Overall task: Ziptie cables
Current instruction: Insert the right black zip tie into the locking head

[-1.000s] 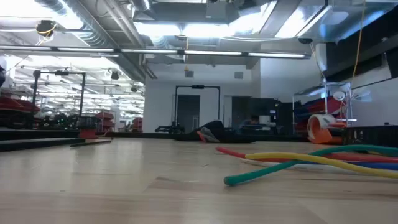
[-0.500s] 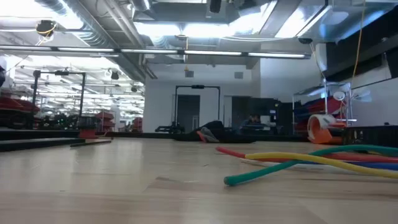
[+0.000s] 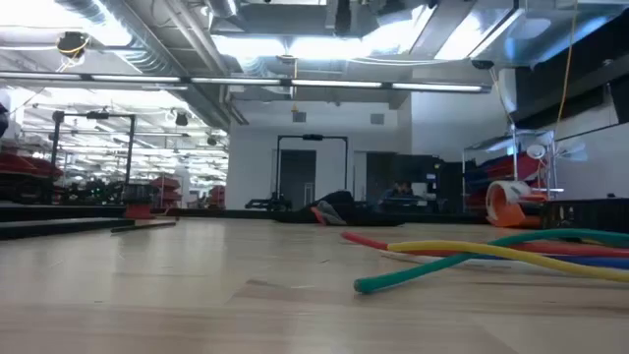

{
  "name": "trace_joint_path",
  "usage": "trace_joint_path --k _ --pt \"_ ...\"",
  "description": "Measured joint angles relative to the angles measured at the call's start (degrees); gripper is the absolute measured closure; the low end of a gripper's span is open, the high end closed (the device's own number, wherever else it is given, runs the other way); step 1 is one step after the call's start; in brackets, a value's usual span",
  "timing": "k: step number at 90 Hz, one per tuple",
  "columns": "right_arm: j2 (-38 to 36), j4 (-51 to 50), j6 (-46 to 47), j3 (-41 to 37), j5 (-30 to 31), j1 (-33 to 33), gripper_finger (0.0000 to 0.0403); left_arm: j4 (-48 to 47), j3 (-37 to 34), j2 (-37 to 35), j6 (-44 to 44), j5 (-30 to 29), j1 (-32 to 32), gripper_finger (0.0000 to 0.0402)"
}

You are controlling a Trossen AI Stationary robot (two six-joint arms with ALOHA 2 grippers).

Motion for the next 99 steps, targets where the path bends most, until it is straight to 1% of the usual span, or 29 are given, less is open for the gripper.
trace_joint_path --k 7,20,26,31,38,44,50,56,67,76,86,99 --pt "0.05 0.16 0.00 -0.05 -1.91 -0.67 0.0403 -0.65 0.02 -0.15 1.72 -0.55 -0.01 0.0402" --pt "-0.15 1.13 -0.39 -0.03 -8.11 -0.60 0.0397 -1.10 -0.01 -0.57 2.42 -1.14 0.38 0.0402" --pt "-0.15 1.01 -4.61 -0.03 -10.58 -0.88 0.0389 -1.27 -0.01 -0.73 1.09 -1.13 0.83 0.0402" --pt "-0.18 0.85 -8.30 -0.03 -13.94 -1.62 0.0378 -1.01 -0.01 -0.81 -0.56 -1.57 1.24 0.0402" --pt "-1.23 0.49 -11.82 -0.03 -19.69 -3.94 0.0357 -0.96 -0.01 -1.15 -2.42 -1.85 2.11 0.0402" --pt "-2.70 -0.33 -14.59 -0.02 -22.61 -6.63 0.0335 -0.75 -0.01 -1.21 -3.77 -2.05 2.46 0.0401" --pt "-3.75 -2.19 -17.16 0.04 -24.02 -9.40 0.0313 -0.77 -0.01 -1.22 -4.84 -1.95 2.34 0.0402" --pt "-4.00 -3.40 -18.68 0.04 -24.73 -12.16 0.0295 -0.98 -0.03 -1.20 -5.15 -0.27 2.08 0.0401" --pt "-3.43 -2.76 -18.88 0.04 -25.33 -15.34 0.0278 -0.91 -0.03 -0.55 -6.23 1.23 0.91 0.0401" --pt "-1.56 -0.27 -17.99 0.08 -27.42 -15.19 0.0277 -1.06 -0.03 0.60 -6.80 1.24 0.09 0.0402" --pt "0.68 6.25 -14.84 0.00 -30.95 -13.79 0.0276 -0.81 -0.03 1.72 -7.54 1.11 -0.42 0.0402" --pt "1.27 7.62 -13.62 0.04 -31.58 -12.83 0.0276 0.01 -0.03 2.40 -8.55 0.89 -0.50 0.0401"
